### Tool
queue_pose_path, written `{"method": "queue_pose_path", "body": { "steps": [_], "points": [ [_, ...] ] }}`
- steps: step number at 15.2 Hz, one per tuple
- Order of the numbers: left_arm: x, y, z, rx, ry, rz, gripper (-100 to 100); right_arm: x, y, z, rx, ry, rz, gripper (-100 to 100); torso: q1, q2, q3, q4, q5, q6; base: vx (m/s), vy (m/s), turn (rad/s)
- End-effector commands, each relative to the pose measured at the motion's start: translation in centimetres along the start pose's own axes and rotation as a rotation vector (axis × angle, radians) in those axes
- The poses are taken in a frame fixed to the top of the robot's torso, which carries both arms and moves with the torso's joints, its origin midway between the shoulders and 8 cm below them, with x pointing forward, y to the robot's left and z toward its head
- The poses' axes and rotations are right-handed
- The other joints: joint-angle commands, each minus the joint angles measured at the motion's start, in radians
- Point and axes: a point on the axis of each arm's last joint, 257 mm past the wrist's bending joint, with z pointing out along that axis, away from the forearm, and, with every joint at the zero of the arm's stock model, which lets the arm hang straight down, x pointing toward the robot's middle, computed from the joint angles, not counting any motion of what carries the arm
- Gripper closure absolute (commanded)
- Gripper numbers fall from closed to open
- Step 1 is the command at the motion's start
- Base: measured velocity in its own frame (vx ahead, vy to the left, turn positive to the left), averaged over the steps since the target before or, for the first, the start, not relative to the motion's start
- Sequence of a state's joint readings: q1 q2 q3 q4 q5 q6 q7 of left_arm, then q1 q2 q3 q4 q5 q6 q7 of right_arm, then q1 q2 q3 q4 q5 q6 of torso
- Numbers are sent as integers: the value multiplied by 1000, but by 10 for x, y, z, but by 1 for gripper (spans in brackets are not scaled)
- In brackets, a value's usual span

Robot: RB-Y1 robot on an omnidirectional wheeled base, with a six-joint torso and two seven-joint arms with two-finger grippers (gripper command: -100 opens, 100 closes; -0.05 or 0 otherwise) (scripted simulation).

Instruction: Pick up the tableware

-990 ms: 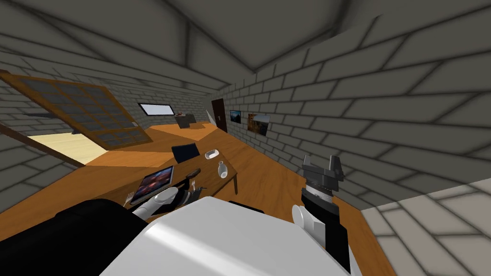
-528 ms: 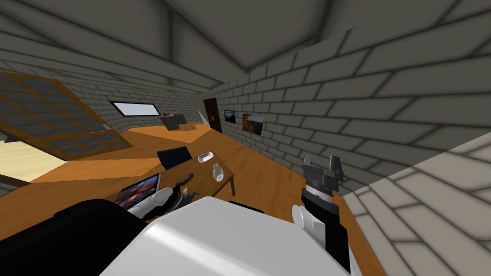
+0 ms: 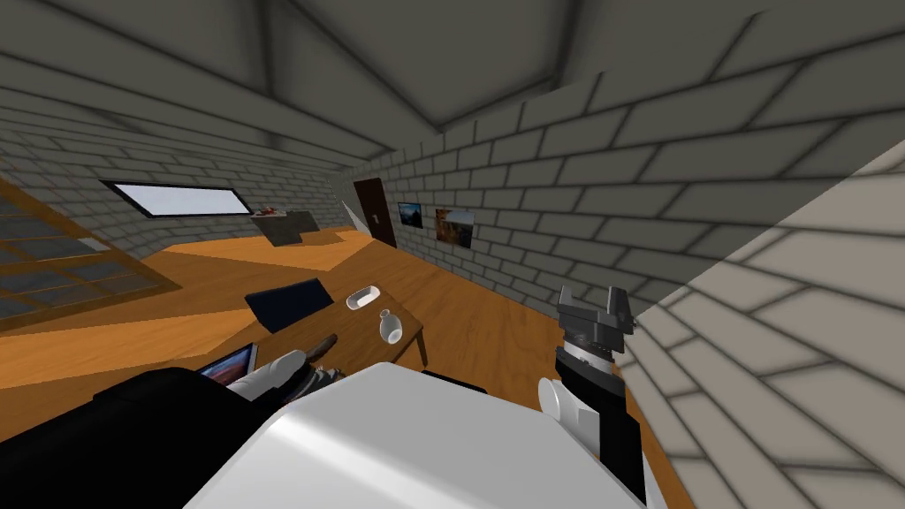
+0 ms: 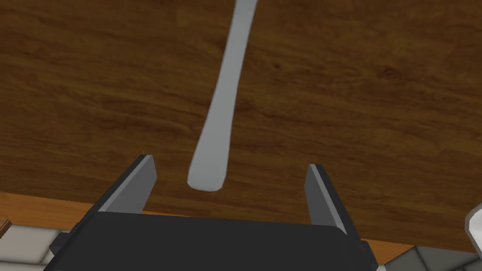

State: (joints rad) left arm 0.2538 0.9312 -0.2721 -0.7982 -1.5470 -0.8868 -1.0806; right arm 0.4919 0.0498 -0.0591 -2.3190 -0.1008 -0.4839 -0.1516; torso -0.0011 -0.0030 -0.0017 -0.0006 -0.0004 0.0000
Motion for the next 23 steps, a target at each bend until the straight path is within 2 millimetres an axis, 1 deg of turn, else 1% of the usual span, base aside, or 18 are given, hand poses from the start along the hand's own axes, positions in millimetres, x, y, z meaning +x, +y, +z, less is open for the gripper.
{"method": "queue_pose_path", "body": {
  "steps": [1,2,3,4,6,7,10,11,12,15,16,17,21,22,23],
  "points": [
    [13,-26,-8,72,27,39,-100,0,0,0,0,0,0,0,0,0,0,0,0,0,33,5,-213],
    [14,-27,-8,76,29,42,-100,0,0,0,0,0,0,0,0,0,0,0,0,0,33,4,-187],
    [22,-43,-12,121,44,65,-100,0,0,0,0,0,0,0,0,0,0,0,0,0,35,7,-213],
    [22,-43,-12,122,44,66,-100,0,0,0,0,0,0,0,0,0,0,0,0,0,33,10,-166],
    [35,-69,-21,197,65,103,-100,0,0,0,0,0,0,0,0,0,0,0,0,0,36,3,-216],
    [35,-69,-21,197,65,103,-100,0,0,0,0,0,0,0,0,-1,0,0,0,0,38,9,-171],
    [46,-93,-29,268,79,137,-100,0,0,0,0,0,0,0,-1,0,0,0,0,0,35,2,-150],
    [43,-83,-24,242,74,123,-100,0,0,0,0,0,0,0,-1,0,0,0,0,0,21,4,-68],
    [34,-90,-10,244,74,119,-100,0,0,0,0,0,0,0,-1,0,0,0,0,-1,2,32,-59],
    [24,-94,4,240,73,111,-100,0,0,0,0,0,0,0,3,3,2,1,1,-1,-16,69,-63],
    [27,-93,-3,243,70,118,-100,0,0,0,0,0,0,0,4,4,2,1,1,-1,-12,42,-24],
    [27,-93,-2,242,72,116,100,0,0,0,0,0,0,0,3,3,2,1,1,-1,-4,16,-3],
    [28,-95,-3,245,74,112,100,0,0,0,0,0,0,0,1,1,1,1,3,2,-3,5,10],
    [37,-88,-16,245,74,122,100,0,0,0,0,0,0,0,1,1,1,1,3,2,5,-39,62],
    [39,-87,-19,246,75,124,100,0,0,0,0,0,0,0,0,1,1,1,2,1,15,-72,96]
  ]
}}
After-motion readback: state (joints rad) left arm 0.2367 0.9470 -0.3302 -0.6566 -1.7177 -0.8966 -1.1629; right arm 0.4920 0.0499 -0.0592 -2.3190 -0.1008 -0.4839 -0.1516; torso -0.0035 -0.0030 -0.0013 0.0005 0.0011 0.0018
